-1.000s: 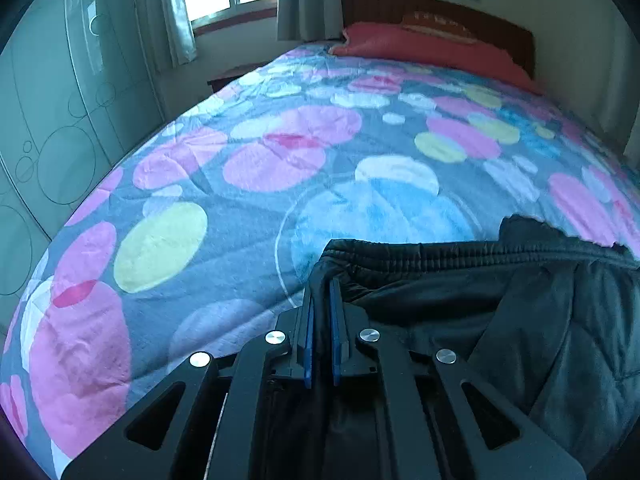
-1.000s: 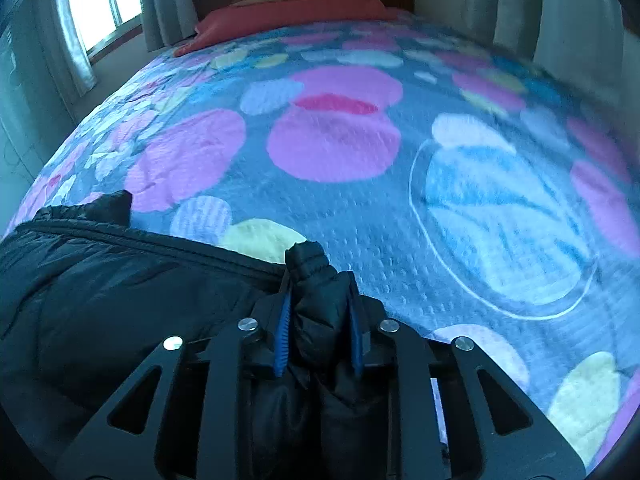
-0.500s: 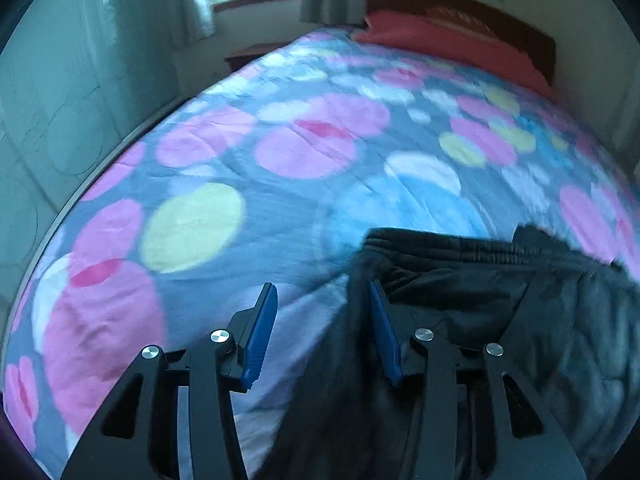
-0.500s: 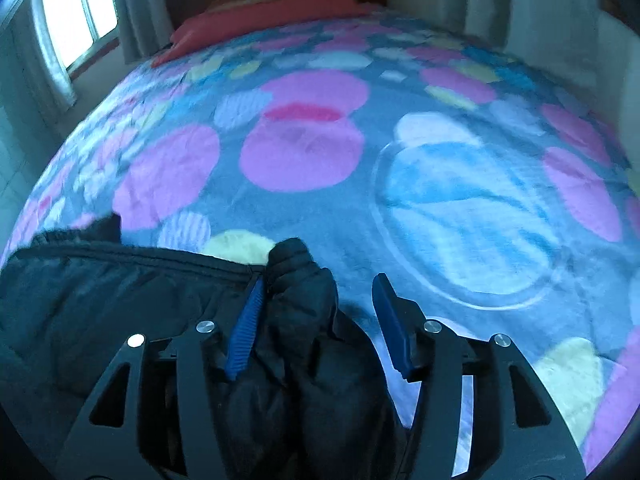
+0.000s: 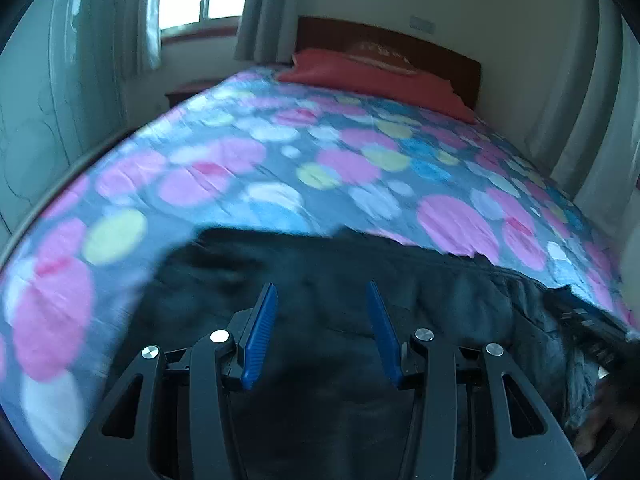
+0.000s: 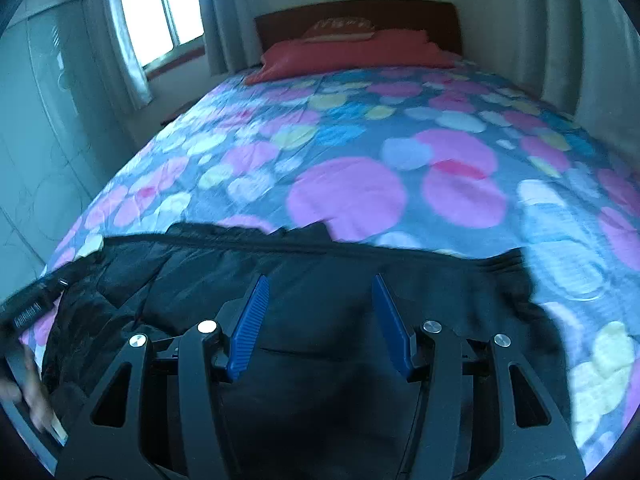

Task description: Fold large clothes

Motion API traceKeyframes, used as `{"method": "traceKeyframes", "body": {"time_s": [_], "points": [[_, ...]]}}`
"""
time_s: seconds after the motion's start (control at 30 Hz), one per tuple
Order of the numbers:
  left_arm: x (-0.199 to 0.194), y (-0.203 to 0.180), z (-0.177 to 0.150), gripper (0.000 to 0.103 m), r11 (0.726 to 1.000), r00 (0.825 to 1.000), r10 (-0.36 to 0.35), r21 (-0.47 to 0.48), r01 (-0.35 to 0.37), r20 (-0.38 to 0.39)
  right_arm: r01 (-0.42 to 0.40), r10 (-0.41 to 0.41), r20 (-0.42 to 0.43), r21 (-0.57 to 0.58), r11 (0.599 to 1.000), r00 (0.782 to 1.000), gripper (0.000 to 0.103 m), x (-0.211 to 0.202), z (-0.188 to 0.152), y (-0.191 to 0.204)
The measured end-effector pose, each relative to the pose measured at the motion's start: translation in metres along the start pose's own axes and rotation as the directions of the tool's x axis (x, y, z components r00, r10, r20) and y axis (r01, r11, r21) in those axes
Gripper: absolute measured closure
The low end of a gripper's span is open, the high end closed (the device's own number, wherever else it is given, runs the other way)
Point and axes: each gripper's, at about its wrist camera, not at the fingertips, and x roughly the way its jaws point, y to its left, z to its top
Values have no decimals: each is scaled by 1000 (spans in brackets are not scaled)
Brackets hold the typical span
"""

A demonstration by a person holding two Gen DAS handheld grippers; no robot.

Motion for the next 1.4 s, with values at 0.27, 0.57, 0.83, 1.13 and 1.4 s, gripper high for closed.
{"method": "traceKeyframes", "body": {"time_s": [0.27, 0.57, 0.83, 1.13, 1.4], "points": [[53, -16, -33, 54, 996, 994, 85, 14, -84, -72, 68, -70, -74, -28, 997, 995, 48, 54, -30, 6], [70, -23, -46, 55, 987, 987, 150, 72, -146, -63, 123, -126, -54, -58, 991, 991, 47, 69, -39, 10], [38, -14, -34, 55, 990, 988, 132, 51, -128, -81, 99, -99, 19, -38, 994, 995, 47, 15, -28, -2], [28, 23, -49, 55, 987, 986, 160, 10, -159, -42, 189, -188, -20, 54, 980, 982, 47, 0, -37, -74], [46, 24, -59, 54, 987, 987, 158, 21, -157, -42, 197, -196, -19, 59, 979, 980, 46, 27, -60, -80]]}}
